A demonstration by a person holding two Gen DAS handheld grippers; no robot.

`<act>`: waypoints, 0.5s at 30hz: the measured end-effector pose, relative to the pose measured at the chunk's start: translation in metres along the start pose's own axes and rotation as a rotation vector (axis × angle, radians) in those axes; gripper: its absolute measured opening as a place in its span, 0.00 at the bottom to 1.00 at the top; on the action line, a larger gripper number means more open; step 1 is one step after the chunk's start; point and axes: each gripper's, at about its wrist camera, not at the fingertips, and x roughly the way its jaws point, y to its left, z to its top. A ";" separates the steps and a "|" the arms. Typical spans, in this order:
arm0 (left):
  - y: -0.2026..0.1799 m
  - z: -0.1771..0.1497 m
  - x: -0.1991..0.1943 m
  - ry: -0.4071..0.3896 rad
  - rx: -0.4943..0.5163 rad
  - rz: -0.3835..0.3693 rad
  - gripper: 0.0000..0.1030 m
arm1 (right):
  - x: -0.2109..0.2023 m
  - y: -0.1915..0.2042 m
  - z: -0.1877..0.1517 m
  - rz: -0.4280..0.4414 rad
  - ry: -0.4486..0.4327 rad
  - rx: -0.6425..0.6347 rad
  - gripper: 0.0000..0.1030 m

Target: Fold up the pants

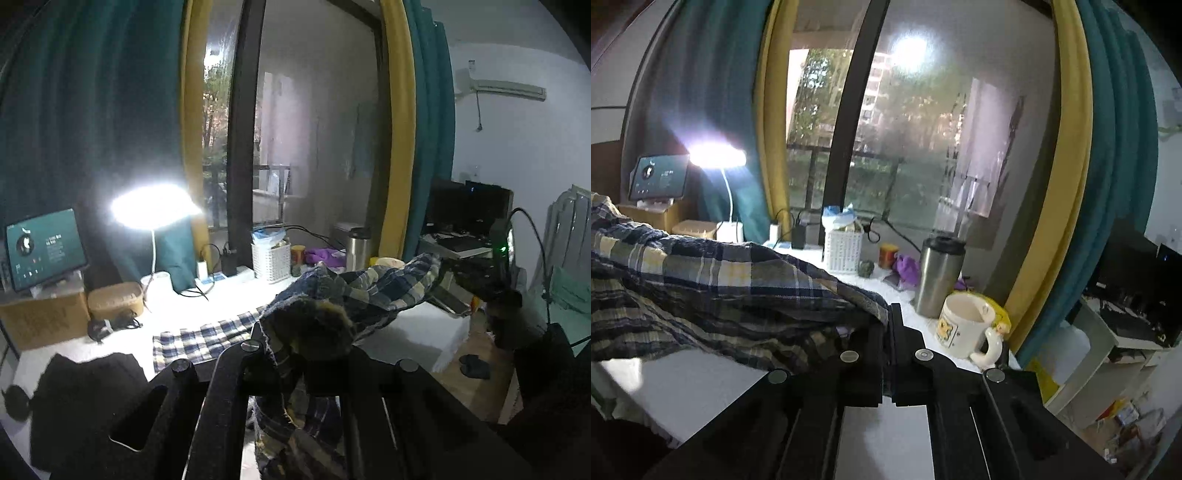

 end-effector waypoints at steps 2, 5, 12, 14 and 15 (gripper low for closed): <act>0.007 0.005 0.010 0.009 0.012 0.024 0.06 | 0.007 0.003 0.005 0.002 -0.002 -0.004 0.01; 0.017 0.012 0.020 0.021 0.015 0.036 0.06 | 0.021 0.008 0.013 0.014 0.005 -0.005 0.01; 0.044 0.018 0.045 0.051 0.008 0.050 0.06 | 0.060 0.015 0.035 0.036 0.025 -0.020 0.01; 0.054 0.017 0.055 0.071 -0.009 0.054 0.06 | 0.072 0.018 0.041 0.041 0.034 -0.025 0.02; 0.059 0.015 0.062 0.082 -0.018 0.058 0.06 | 0.079 0.019 0.044 0.045 0.038 -0.026 0.01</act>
